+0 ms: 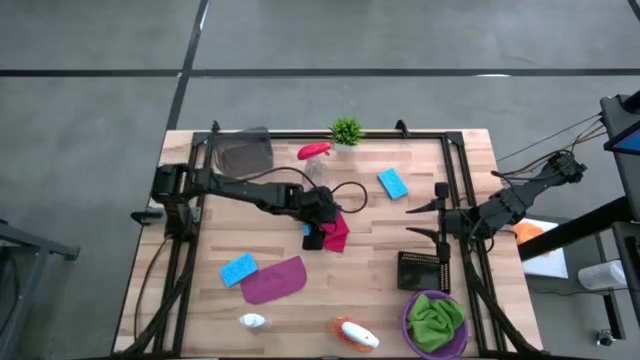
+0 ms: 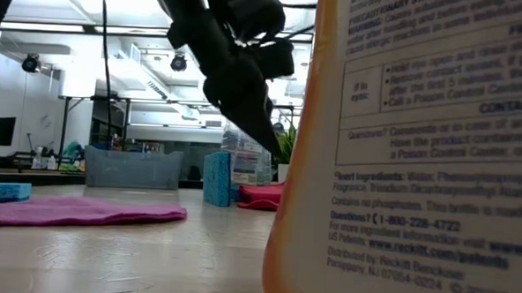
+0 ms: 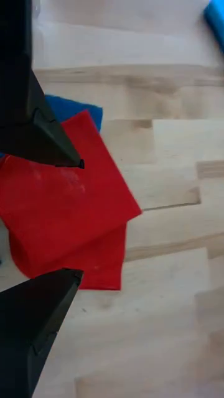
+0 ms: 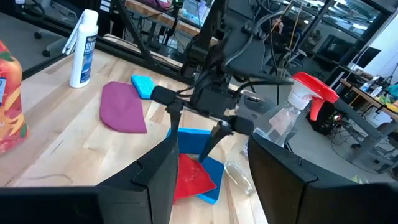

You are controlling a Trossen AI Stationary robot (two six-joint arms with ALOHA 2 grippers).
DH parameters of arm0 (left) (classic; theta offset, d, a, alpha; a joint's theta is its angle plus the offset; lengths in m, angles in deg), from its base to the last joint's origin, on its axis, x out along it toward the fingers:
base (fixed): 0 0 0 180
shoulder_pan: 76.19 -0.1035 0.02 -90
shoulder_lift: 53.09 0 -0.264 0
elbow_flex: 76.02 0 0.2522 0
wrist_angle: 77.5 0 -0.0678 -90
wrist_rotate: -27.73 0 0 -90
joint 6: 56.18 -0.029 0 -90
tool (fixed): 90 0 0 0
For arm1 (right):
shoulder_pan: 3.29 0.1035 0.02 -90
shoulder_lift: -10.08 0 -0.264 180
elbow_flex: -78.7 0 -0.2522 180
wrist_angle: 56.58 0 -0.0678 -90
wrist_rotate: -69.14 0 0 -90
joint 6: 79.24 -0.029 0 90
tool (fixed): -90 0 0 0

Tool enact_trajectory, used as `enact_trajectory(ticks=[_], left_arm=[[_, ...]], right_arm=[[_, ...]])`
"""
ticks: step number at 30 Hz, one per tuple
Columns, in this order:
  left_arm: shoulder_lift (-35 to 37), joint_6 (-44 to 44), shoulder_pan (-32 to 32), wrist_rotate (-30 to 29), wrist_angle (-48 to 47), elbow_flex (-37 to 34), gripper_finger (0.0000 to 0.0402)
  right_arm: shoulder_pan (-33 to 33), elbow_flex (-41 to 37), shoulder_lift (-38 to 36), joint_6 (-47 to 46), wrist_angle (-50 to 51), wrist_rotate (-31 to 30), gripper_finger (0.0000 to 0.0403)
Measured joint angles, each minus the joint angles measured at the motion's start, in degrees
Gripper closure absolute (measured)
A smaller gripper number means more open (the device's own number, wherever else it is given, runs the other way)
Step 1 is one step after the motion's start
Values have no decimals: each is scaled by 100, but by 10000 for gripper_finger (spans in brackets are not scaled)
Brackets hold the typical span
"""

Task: Pick & Place Kitchen Items
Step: Put the red towel into the purple bucket

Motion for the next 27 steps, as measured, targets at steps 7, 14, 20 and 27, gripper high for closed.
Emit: enact_trajectory(ticks=[7,14,20,27], left_arm=[[-325,-1,22,47,3,0,117],[-566,8,81,72,85,0,117],[-690,125,79,-392,166,1,118],[-719,170,81,-616,173,0,175]], right_arm=[[-2,0,45,22,-44,0,216],[-2,0,41,63,-81,0,216],[-2,2,35,70,-85,0,216],[-2,2,45,70,-85,0,216]])
